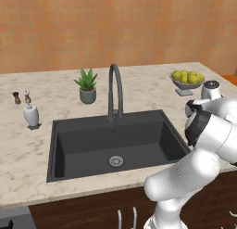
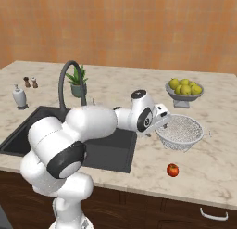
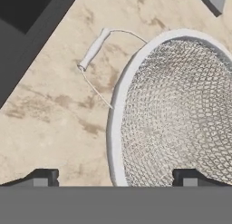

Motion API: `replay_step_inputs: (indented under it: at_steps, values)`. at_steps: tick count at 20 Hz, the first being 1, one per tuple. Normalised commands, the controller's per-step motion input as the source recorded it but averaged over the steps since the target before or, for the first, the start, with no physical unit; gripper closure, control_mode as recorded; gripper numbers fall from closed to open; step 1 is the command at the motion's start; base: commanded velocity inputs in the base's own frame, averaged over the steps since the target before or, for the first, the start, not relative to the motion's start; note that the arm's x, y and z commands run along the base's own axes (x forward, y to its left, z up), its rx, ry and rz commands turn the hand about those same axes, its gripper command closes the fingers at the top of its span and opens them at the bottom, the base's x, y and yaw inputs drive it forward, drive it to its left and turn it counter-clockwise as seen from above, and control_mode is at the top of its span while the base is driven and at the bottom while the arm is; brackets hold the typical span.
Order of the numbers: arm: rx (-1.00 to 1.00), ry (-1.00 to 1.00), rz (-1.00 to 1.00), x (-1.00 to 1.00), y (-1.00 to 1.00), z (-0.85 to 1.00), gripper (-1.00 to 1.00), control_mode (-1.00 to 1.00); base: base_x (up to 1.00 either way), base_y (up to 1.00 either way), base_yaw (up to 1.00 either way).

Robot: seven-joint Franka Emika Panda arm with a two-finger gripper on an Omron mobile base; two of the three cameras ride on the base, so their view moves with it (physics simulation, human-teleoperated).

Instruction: Put the colander in the sink, put the apple in the colander, and turn on the sink faucet and pour water over the colander.

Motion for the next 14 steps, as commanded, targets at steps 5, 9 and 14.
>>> replay_step_inputs:
  at_steps: [5,9,14]
  values:
    - [0.0,0.0,0.0,0.22,-0.21,-0.2,-1.0,-1.0,0.0,0.0,0.0]
    - [0.0,0.04,0.0,0.28,-0.15,-0.17,-1.0,-1.0,0.0,0.0,0.0]
    - [0.0,0.05,0.0,0.04,-0.03,-0.29,-1.0,-1.0,0.0,0.0,0.0]
